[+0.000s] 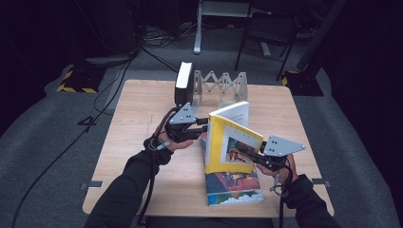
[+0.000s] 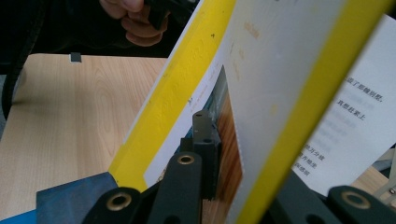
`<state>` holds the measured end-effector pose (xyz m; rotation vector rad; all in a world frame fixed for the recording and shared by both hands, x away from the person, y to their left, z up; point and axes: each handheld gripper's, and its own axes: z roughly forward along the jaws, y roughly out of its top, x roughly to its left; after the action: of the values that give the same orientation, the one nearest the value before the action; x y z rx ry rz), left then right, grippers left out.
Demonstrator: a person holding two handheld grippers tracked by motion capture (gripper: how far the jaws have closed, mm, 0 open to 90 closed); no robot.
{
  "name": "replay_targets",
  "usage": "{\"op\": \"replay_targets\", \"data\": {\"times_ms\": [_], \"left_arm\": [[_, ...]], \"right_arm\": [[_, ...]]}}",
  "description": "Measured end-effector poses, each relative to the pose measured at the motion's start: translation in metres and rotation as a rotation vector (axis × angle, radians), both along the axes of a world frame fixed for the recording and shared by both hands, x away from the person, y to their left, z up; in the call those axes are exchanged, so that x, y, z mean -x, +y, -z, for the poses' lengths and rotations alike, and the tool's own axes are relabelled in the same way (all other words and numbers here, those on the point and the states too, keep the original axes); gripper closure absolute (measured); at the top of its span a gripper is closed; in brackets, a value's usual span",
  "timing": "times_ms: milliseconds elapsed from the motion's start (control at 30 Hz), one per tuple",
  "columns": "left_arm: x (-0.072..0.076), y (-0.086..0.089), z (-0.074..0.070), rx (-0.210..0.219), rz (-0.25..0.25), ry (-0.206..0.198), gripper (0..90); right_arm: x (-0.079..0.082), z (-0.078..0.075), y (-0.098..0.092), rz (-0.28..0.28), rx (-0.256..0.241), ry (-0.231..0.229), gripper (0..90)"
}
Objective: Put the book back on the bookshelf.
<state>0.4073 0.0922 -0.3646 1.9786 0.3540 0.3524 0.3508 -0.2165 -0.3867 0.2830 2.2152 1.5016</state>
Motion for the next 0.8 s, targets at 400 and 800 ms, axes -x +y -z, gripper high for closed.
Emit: {"op": "replay_targets", "data": {"times_ms": [400,800], "left_arm": [[0.031,0.006,0.04,-0.11,-0.039,0.029,60.3],[0.061,0.009,0.071,-0.206,0.013,0.106,53.7]], "right_arm": [[0.01,0.002,-0.002,0.006,-0.006,-0.016,85.8],[0.014,0.003,-0.002,0.003,-0.017,-0.017,86.0]]}}
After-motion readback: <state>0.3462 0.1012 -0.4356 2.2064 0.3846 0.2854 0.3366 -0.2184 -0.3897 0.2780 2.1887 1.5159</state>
